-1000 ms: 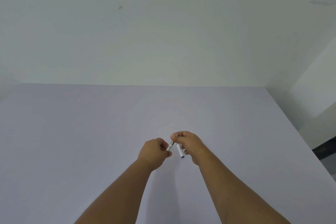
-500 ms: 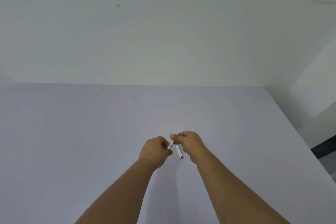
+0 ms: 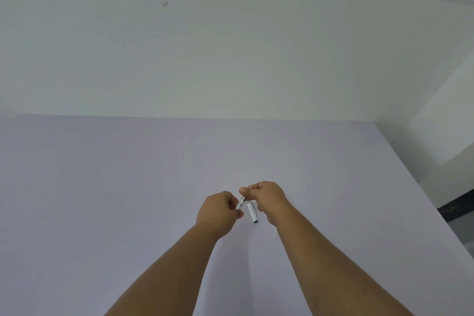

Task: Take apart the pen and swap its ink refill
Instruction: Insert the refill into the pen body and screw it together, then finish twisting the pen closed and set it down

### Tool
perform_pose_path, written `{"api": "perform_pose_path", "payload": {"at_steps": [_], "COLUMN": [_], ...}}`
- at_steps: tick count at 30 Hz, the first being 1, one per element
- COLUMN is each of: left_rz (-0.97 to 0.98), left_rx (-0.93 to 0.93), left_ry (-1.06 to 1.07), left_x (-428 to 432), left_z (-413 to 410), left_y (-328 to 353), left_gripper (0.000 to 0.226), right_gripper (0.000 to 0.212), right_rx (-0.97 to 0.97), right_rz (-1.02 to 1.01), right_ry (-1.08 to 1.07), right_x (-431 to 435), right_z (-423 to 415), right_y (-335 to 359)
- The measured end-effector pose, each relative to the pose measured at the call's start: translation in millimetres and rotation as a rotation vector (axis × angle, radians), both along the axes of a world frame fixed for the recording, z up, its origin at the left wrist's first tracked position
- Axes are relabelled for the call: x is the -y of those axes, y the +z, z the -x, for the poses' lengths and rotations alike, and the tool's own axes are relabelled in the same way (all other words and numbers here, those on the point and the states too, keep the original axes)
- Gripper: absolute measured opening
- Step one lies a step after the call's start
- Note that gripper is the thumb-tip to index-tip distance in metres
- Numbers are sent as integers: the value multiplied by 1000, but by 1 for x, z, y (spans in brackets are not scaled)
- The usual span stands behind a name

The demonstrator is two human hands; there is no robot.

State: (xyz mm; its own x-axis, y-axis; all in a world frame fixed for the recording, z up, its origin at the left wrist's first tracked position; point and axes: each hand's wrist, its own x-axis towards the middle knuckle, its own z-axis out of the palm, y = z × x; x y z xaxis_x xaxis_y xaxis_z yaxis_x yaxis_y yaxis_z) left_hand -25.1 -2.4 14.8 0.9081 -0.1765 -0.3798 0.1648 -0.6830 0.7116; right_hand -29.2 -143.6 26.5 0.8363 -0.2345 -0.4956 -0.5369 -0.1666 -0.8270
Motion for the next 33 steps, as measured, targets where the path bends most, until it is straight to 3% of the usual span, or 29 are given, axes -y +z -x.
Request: {"api": "perform_pose_path", "payload": {"at_steps": [11,13,16,26,30,33], "left_rz": [64,92,136,172,174,166], "left_rx": [-90,-111,-156,-222,-226,-230], "left_ry": [80,125,174,207,190,176], "left_x": [-3,-4,-6,-11,-11,-11], "left_z": [2,2,1,-1,0,0], "left_y": [-6,-9,-14,-25,-25,-24], "left_gripper": [15,16,17,18,17,16], "right_gripper": [23,22,16,27,39,39], "right_rx": [-43,-28,-63,-150,-100,16], "right_rz": [-13,92,403,754,582,188], "right_ry": [-19,-69,57,244,126,-143], "right_x": [6,11,13,-9,-1,5], "right_z": [-5,-8,-10,-11,-14,-20], "right_y": [-10,-16,-29,-70,-63,-45]}}
